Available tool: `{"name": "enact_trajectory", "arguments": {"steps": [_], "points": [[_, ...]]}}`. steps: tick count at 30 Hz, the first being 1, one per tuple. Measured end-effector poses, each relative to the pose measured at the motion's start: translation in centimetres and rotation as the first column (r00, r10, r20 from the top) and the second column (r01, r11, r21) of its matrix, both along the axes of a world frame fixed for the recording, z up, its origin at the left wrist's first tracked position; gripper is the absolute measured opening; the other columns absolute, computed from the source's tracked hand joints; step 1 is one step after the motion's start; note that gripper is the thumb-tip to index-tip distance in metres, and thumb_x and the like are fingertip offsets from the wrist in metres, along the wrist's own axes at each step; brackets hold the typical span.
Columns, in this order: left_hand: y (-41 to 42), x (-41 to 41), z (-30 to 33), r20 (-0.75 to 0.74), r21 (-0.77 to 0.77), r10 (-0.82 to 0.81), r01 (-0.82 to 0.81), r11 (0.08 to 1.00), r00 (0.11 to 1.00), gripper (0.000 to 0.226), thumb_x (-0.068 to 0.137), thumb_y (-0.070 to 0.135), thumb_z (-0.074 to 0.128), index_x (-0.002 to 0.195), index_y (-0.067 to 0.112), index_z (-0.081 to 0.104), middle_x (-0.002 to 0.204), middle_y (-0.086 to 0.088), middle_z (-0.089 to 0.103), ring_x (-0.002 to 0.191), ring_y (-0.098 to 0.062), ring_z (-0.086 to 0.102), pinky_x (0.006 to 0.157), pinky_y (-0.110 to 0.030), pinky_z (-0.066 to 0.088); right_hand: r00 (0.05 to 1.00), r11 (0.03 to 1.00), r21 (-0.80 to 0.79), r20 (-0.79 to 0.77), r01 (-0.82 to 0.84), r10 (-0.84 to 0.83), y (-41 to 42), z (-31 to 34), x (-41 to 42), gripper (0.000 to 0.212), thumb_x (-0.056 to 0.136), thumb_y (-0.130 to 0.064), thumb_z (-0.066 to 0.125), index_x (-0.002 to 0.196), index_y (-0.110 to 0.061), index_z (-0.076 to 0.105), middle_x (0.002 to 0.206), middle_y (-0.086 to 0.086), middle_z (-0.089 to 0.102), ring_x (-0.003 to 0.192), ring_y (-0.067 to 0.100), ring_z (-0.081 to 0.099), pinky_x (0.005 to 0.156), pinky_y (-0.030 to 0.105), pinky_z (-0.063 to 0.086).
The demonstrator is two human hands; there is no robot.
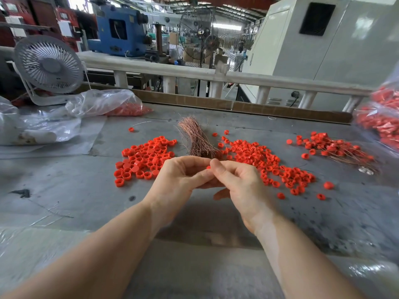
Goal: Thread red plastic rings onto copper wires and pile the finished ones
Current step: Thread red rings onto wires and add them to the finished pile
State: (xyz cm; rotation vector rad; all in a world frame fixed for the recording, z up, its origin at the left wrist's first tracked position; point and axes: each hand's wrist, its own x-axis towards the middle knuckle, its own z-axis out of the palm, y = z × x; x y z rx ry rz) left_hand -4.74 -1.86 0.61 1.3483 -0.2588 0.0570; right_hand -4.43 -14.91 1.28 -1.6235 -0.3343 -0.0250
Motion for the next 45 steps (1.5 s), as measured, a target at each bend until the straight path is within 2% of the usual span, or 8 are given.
{"name": "enact_trajectory", "arguments": {"steps": [5,11,19,21,26,30,36,45], "points": [[-0.16,-0.32,0.42,0.025,0.019,0.021,-0.021,1.000,0.999,0.019,0.065,0.013,0.068,0.082,0.005,0.069,0.072,-0.007,0.072,0.067,-0.014,0.069,0.063,-0.019,0.053,0.999,0.998,0.054,0.040,-0.034,0.031,-0.18,0.17,-0.11,0.023,0.087,-0.018,0.060,0.071,-0.024,0.075,0.068,0.001,0.072,0.066,0.012,0.069,0.053,0.015,0.047],[-0.14,-0.37,0.45,0.040,0.033,0.021,-0.022,0.999,0.999,0.013,0.069,0.006,0.067,0.081,0.001,0.068,0.071,-0.010,0.071,0.066,-0.019,0.068,0.064,-0.023,0.056,1.000,0.990,0.138,0.012,-0.028,0.027,-0.13,0.16,-0.05,0.018,0.067,-0.033,0.065,0.071,-0.019,0.075,0.067,0.005,0.072,0.062,0.015,0.067,0.055,0.017,0.049],[0.13,-0.26,0.46,-0.056,-0.023,-0.015,0.014,1.000,0.998,0.019,0.068,0.022,0.067,0.083,0.011,0.073,0.077,-0.011,0.073,0.070,-0.016,0.070,0.061,-0.021,0.054,0.999,0.998,0.062,0.043,0.017,-0.020,0.01,0.00,-0.09,0.024,0.087,-0.035,0.056,0.079,-0.019,0.072,0.072,0.000,0.073,0.069,0.012,0.069,0.050,0.018,0.047],[0.14,-0.26,0.49,-0.102,-0.033,-0.026,0.023,0.999,0.994,0.019,0.068,0.030,0.064,0.077,0.016,0.074,0.077,-0.006,0.073,0.068,-0.012,0.069,0.057,-0.019,0.053,0.989,0.992,0.061,0.090,0.111,-0.116,-0.18,-0.02,0.19,0.013,0.091,-0.021,0.058,0.087,-0.025,0.069,0.074,-0.006,0.070,0.064,0.004,0.063,0.050,0.019,0.045],[0.20,-0.22,0.52,-0.147,-0.005,-0.017,0.016,1.000,0.989,0.032,0.071,0.042,0.059,0.078,0.011,0.066,0.067,-0.001,0.068,0.060,-0.009,0.064,0.050,-0.017,0.049,0.938,0.984,-0.058,0.317,0.169,-0.142,-0.47,0.17,0.09,0.035,0.075,-0.004,0.066,0.092,-0.035,0.066,0.086,-0.009,0.062,0.068,0.004,0.055,0.062,0.022,0.044],[0.24,-0.21,0.48,-0.125,0.010,-0.006,0.008,1.000,0.992,0.031,0.074,0.040,0.057,0.075,0.010,0.065,0.062,0.002,0.064,0.054,-0.007,0.060,0.048,-0.016,0.046,0.904,0.972,-0.145,0.412,0.184,-0.109,-0.32,0.23,0.06,0.030,0.076,-0.001,0.072,0.088,-0.028,0.068,0.088,0.000,0.067,0.068,0.002,0.057,0.060,0.011,0.041],[0.23,-0.26,0.78,-0.128,-0.048,-0.028,0.022,0.999,0.991,0.031,0.080,0.036,0.052,0.066,0.017,0.071,0.067,-0.002,0.066,0.053,-0.010,0.058,0.045,-0.018,0.045,0.896,0.977,-0.064,0.414,0.204,-0.159,-0.39,0.13,0.28,0.030,0.078,-0.001,0.071,0.084,-0.030,0.067,0.084,0.000,0.069,0.072,0.001,0.061,0.065,0.007,0.041],[0.44,-0.23,0.64,-0.092,-0.025,-0.047,0.045,0.999,0.995,0.032,0.090,0.006,0.049,0.074,0.016,0.075,0.069,-0.003,0.068,0.054,-0.010,0.058,0.046,-0.017,0.044,0.901,0.977,-0.052,0.400,0.208,-0.170,-0.58,0.00,0.51,0.026,0.080,-0.006,0.070,0.084,-0.032,0.068,0.081,-0.002,0.068,0.070,0.004,0.059,0.064,0.019,0.044]]}}
